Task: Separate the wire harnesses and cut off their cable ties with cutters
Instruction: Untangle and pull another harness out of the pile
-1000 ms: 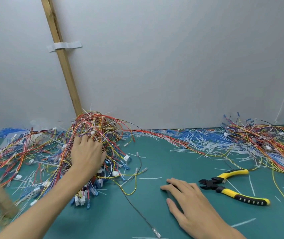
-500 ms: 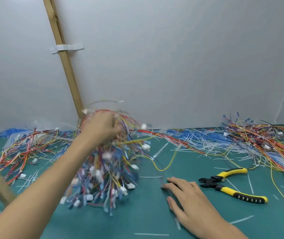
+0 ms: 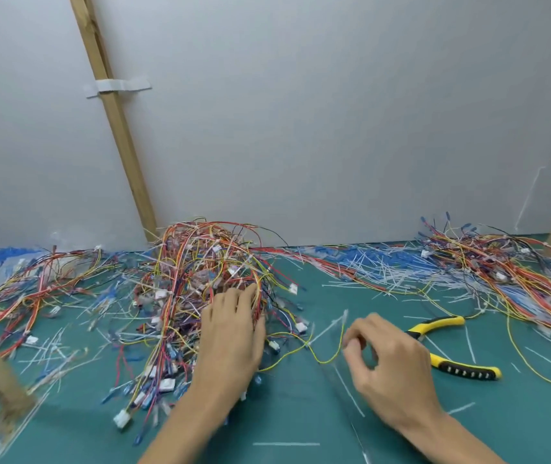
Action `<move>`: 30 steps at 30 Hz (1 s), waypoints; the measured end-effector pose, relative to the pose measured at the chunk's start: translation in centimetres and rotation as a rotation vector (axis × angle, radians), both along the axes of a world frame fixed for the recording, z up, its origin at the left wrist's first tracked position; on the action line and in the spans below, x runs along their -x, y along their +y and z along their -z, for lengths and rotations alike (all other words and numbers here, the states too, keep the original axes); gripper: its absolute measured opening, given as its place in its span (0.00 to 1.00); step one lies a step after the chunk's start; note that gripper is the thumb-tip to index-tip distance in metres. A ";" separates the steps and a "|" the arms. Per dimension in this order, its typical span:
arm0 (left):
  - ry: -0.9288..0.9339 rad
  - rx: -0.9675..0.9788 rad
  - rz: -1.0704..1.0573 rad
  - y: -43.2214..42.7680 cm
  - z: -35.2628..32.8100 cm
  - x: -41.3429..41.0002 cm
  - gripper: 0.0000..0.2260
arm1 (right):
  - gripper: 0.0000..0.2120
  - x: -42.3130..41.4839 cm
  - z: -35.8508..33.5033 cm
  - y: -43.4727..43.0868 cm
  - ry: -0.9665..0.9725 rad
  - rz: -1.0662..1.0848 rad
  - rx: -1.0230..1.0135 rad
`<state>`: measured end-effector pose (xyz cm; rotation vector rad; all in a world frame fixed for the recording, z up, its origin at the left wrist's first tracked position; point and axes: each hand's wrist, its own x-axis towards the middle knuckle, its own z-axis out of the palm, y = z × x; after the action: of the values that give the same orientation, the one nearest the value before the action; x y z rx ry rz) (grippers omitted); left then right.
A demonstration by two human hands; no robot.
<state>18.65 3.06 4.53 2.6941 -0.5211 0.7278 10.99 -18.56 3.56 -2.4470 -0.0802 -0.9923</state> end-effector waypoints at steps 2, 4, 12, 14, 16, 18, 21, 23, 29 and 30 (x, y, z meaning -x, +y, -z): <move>-0.074 0.016 -0.013 -0.3 0.7 0.8 0.27 | 0.07 -0.7 -1.8 0.1 -0.033 -0.050 -0.084; -0.125 -0.020 -0.019 -0.4 1.2 1.3 0.29 | 0.09 -2.2 -3.5 1.2 0.057 -0.123 -0.157; -0.127 -0.316 0.517 -3.1 3.3 3.6 0.06 | 0.28 -9.7 -5.6 8.3 0.686 -0.254 -0.175; -0.001 -0.314 0.487 -3.0 3.8 3.3 0.13 | 0.20 -10.4 -5.0 9.4 0.636 -0.211 -0.191; 0.148 -0.319 0.431 -2.5 3.6 2.8 0.21 | 0.15 -10.9 -4.7 9.8 0.587 -0.142 -0.273; 0.214 -0.317 0.377 -2.0 3.7 2.4 0.26 | 0.16 -11.5 -5.4 9.6 0.532 -0.138 -0.340; 0.241 -0.329 0.288 -1.3 4.1 1.9 0.28 | 0.14 -13.0 -8.9 8.4 0.423 -0.160 -0.406; 0.236 -0.355 0.239 -0.4 3.9 1.1 0.28 | 0.14 -13.9 -12.3 7.2 0.328 -0.209 -0.468; 0.291 -0.310 -0.081 4.5 2.2 -1.9 0.21 | 0.12 -12.2 -11.6 5.0 0.458 -0.438 -0.423; 0.313 -0.297 -0.135 5.3 2.0 -2.1 0.20 | 0.11 -11.7 -10.2 5.0 0.551 -0.445 -0.411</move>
<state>20.76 8.34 2.56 3.0650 -0.3973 0.2634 22.73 -13.56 13.80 -2.0984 -0.1990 -0.1107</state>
